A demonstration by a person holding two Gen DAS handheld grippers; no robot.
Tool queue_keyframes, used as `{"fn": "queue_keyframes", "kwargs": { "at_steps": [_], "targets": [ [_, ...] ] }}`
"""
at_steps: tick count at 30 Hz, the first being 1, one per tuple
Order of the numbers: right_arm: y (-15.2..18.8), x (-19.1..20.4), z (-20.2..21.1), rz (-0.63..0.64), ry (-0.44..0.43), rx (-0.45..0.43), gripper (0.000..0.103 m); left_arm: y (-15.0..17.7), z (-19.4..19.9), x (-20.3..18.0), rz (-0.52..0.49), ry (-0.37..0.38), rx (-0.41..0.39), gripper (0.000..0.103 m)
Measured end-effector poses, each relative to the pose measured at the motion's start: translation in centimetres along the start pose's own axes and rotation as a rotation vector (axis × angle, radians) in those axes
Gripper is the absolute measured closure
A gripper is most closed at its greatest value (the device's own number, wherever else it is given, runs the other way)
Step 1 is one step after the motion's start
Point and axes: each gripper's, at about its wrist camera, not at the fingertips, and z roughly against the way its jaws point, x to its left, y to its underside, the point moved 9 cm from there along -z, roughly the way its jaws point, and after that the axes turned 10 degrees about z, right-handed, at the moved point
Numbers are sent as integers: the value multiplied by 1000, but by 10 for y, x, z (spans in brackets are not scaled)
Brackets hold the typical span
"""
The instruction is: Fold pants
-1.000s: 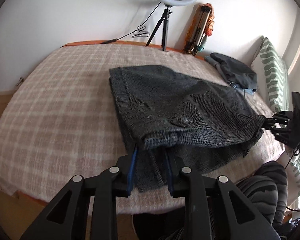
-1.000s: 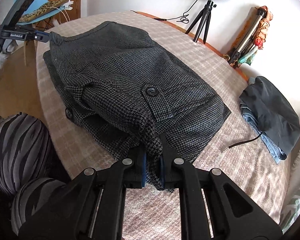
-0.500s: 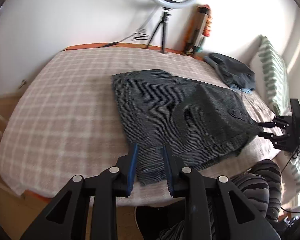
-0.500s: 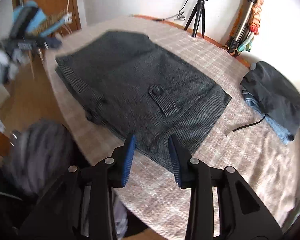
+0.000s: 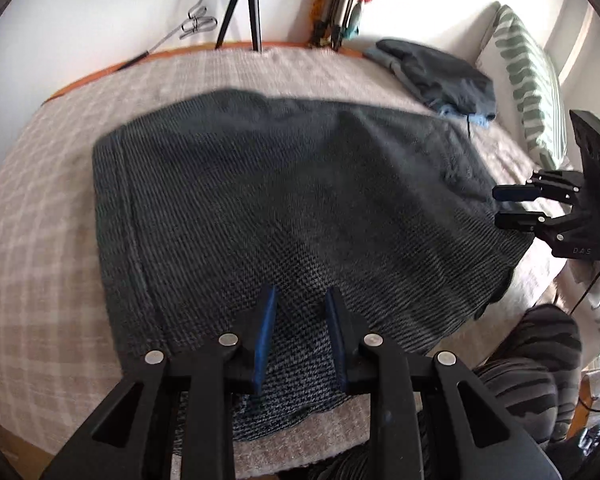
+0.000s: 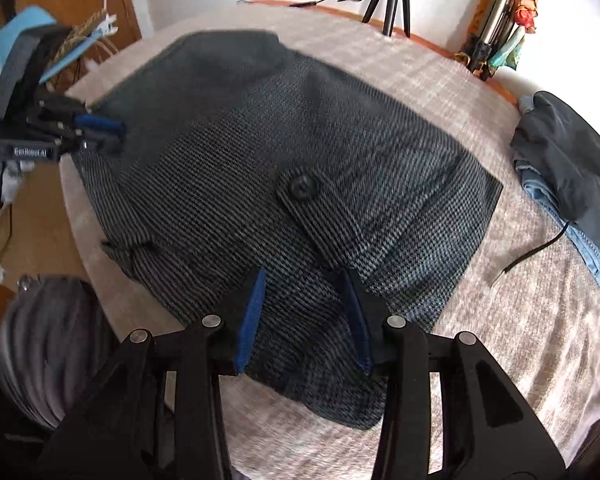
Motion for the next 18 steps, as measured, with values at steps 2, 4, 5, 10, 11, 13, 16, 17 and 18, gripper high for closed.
{"fn": "queue_keyframes", "kwargs": {
  "at_steps": [2,4,5,10,11,13,16,17,18],
  "targets": [
    [4,-1,2,-9,-3,4,62,8,-6,2,-19,-10,15,80],
    [7,-3,6,-5,-5,17,62,11,-4,0,-43,-11,5,78],
    [8,-7,10,-23,-8,13,61,10,-4,0,-48,-13,10,78],
    [19,-45,31,-242,1,-68,28,-13,3,-13,-39,11,-3,78],
    [23,-52,31,-285,-6,-75,28,-21,4,-18,-38,25,-17,78],
    [31,-70,28,-392,-27,-81,28,-39,4,-27,-42,47,-38,78],
    [39,-87,21,-505,-66,-93,28,-68,-3,-43,-62,68,-64,78],
    [41,-92,17,-530,-70,-94,28,-77,-7,-48,-65,67,-71,78],
    [41,-95,14,-546,-70,-93,27,-87,-12,-51,-62,67,-79,78]
  ]
}}
